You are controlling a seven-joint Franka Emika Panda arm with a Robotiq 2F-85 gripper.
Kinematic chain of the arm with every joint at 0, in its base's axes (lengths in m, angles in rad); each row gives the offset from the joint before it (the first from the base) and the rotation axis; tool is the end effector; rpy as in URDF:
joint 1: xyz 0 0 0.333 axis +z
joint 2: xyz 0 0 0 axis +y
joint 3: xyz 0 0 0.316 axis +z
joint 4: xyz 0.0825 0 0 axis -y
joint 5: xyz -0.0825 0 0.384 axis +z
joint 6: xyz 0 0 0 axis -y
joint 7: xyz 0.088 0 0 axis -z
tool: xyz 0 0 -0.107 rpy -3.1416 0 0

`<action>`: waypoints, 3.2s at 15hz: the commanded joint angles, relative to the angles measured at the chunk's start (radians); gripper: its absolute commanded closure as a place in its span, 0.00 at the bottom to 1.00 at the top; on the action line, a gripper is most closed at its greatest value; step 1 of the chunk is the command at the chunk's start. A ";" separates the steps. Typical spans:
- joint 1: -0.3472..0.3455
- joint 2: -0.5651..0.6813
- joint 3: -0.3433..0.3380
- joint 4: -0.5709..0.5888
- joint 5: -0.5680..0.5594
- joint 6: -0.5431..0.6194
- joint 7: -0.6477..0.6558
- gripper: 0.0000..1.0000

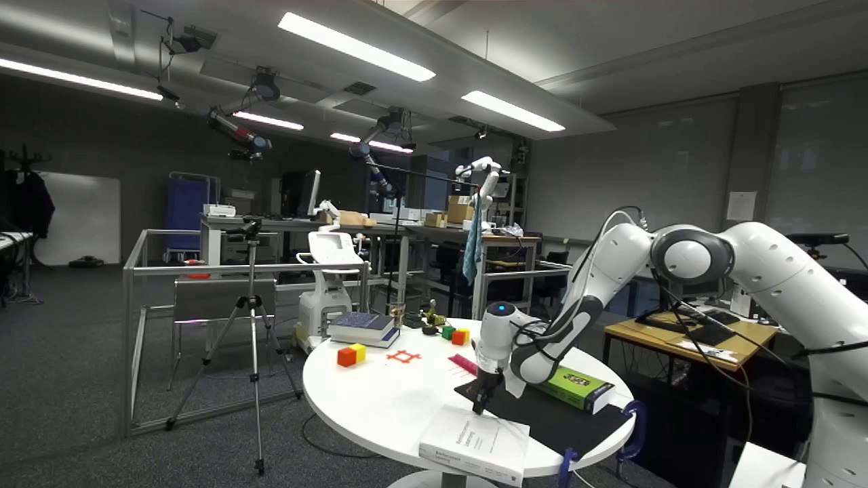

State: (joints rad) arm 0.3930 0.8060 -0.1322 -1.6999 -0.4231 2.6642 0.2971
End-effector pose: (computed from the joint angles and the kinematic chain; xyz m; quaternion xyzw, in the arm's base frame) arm 0.6532 0.1963 0.1417 0.9677 0.1836 0.1142 0.1297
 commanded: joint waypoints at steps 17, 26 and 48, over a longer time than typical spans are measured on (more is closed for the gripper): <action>0.063 0.012 -0.019 0.035 -0.011 -0.048 -0.005 0.00; 0.066 0.016 -0.016 0.043 -0.011 -0.053 -0.007 0.00; 0.005 -0.061 0.000 0.119 0.045 -0.199 -0.010 0.00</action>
State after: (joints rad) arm 0.4197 0.8109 -0.1682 -1.5705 -0.4142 2.5350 0.2990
